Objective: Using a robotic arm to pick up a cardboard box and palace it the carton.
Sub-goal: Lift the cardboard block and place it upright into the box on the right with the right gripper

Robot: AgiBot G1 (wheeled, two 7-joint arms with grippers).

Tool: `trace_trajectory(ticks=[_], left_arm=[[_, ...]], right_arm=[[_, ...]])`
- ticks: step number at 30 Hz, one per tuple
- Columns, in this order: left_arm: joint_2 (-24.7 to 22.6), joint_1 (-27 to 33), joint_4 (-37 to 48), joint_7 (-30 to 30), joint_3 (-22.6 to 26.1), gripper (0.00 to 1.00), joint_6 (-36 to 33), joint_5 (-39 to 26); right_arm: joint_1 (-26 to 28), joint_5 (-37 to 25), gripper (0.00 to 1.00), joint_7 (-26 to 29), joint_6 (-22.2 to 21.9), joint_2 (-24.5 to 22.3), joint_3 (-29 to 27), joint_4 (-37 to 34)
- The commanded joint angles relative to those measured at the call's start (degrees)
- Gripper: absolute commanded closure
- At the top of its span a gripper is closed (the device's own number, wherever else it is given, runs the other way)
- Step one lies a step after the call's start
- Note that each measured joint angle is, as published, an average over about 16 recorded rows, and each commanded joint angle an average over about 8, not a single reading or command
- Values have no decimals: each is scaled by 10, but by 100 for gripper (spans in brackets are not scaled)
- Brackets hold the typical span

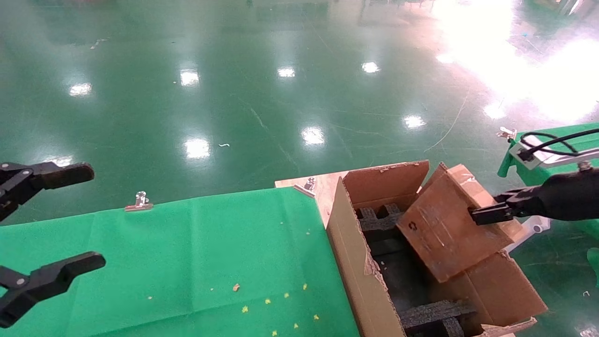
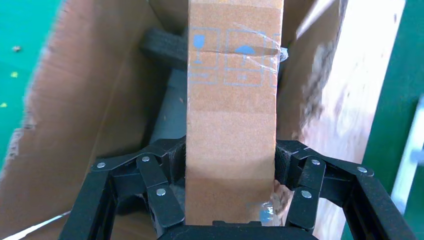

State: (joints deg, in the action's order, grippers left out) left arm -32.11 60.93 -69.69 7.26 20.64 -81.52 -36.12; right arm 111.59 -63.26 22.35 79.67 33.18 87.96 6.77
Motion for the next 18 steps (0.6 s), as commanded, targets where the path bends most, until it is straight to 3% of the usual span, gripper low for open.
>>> trace_trajectory(ticks=[1,7,18], left_arm=[[0,0,0,0,0,0,0,0],[0,0,0,0,0,0,0,0],[0,0,0,0,0,0,0,0]], right_arm=[[-5,-9,100,35,-13,12,7,-8],[-15,-25,100,106,-41,32,18,-12],[-31,-35,100,174,-86,47,25,16]])
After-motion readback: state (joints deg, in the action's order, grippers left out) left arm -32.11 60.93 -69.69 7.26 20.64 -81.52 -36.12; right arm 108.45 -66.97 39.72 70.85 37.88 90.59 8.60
